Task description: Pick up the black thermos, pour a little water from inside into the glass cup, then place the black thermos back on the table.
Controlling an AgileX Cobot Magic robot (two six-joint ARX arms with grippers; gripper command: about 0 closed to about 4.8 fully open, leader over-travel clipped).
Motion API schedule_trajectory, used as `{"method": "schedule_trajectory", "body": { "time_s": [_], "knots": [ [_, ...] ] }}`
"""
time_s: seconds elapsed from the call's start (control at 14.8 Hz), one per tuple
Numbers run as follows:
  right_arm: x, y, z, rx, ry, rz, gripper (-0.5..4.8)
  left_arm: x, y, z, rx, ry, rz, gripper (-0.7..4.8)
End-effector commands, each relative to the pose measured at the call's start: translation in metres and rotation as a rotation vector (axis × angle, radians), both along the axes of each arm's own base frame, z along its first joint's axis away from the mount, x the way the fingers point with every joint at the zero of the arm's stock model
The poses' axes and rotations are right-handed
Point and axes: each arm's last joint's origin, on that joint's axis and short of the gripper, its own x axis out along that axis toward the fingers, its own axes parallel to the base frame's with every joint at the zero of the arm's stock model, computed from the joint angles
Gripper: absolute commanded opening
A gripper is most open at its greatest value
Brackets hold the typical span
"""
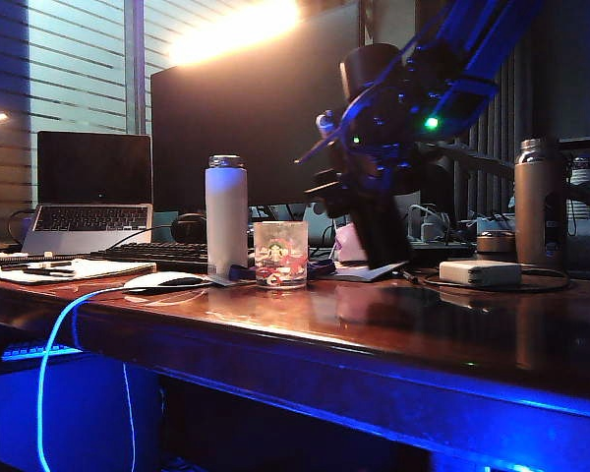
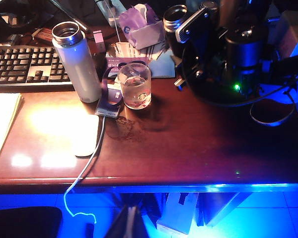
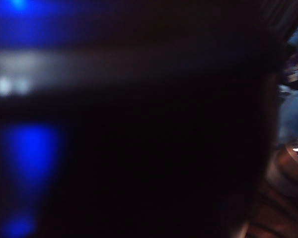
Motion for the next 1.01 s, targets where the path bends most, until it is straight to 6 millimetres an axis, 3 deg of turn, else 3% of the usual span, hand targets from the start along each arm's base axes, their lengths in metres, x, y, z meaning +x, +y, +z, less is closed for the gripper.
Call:
{"method": "schedule_trajectory", "body": {
  "time_s": [0.07,1.01],
  "knots": [
    [0.003,-0.002,0.012,-0.004,-0.062,0.013,1.48,0.0,0.0,0.002,-0.005,-0.015,-0.003,-0.02],
    [0.029,0.012,0.009,-0.159,-0.039,0.046,1.48,0.0,0.0,0.002,-0.005,-0.014,-0.003,-0.02]
  ]
}}
